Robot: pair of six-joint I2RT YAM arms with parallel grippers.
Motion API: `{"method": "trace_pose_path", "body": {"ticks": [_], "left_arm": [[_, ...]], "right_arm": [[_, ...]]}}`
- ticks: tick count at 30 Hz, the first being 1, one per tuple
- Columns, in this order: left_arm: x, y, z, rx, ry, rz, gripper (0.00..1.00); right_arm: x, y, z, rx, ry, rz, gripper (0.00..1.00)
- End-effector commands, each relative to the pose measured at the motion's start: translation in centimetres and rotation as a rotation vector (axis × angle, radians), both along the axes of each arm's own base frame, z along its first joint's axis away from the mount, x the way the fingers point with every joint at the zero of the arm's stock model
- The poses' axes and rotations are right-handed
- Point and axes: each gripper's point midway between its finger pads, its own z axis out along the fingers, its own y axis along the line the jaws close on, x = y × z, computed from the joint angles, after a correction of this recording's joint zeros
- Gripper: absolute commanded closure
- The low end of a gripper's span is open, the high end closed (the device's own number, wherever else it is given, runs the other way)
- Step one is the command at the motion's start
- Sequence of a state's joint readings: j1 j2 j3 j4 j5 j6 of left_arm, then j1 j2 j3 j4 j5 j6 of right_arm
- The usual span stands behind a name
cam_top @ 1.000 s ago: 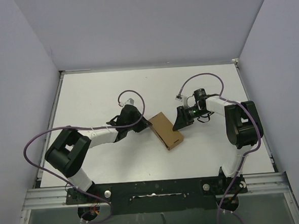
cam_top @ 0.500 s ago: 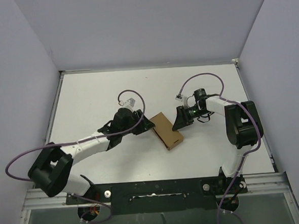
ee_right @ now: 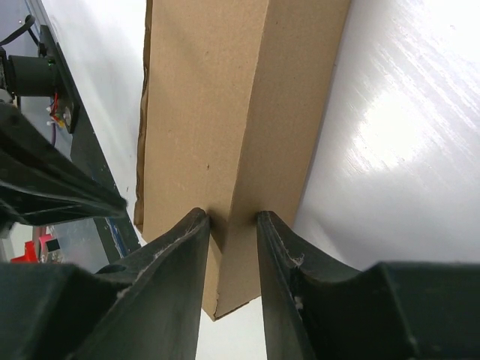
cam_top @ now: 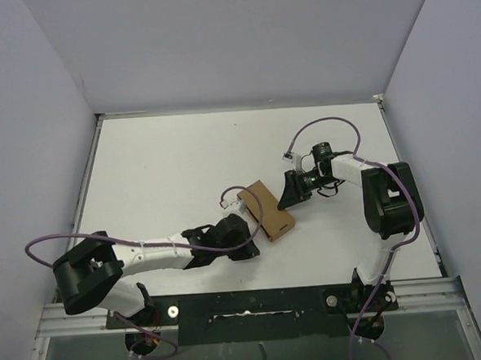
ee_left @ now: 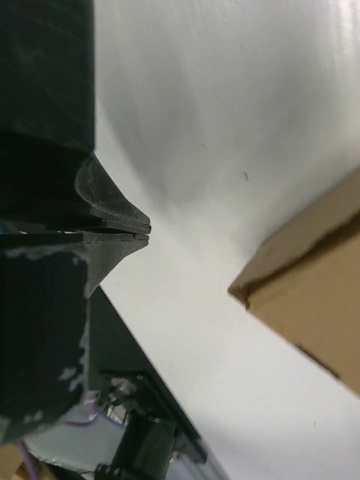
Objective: Fold the paper box
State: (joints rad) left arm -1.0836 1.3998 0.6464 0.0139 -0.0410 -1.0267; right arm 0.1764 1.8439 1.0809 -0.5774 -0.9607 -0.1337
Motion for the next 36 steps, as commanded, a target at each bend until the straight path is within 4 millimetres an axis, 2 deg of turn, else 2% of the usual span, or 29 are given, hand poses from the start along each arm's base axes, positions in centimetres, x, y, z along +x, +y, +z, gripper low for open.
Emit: {"method": "trace_pose_path", "body": {"ticks": [1,5,9,17,21,24,26,32,33,36], "left_arm": [[1.7,-1.2,-0.8,0.05,0.015,0.185,1.0],[2.4,-2.4,-1.2,0.088,0.066,0.257,1.0],[2.9,-4.6,-1.1,0.062,0.108,0.272,1.0],[6.3,-6.6,-0.1,0.109,0.076,0.35,1.0],[7.8,-6.1,0.6,0.1,0.056,0.362,1.0],[8.5,-5.8,2.0,0.072,0.022,0.342,1.0],[8.4,-5.5,3.3,0.056,-0.008,0.309,1.0],[6.6,-2.5,6.2,0.022,-0.097,0.221,0.68],[6.2,-1.9,7.1,-0.013,-0.128,0.202,0.6],[5.9,-0.2,8.0,-0.063,-0.214,0.176,0.33]], "right_arm": [[0.8,0.0,0.5,-0.006,-0.051,0.0,0.69],[0.6,0.2,0.3,-0.015,-0.052,0.004,0.7],[0.4,0.6,0.1,-0.026,-0.056,0.008,0.73],[-0.5,1.6,0.5,-0.013,-0.055,0.01,0.76],[-0.9,1.8,0.3,-0.008,-0.043,0.02,0.77],[-0.8,1.9,0.4,-0.001,-0.041,0.024,0.76],[-0.4,1.7,0.8,0.008,-0.054,0.022,0.72],[0.6,0.6,3.0,0.069,-0.11,0.007,0.53],[0.6,0.6,3.3,0.082,-0.116,0.009,0.51],[0.5,0.9,3.8,0.114,-0.115,0.013,0.47]]}}
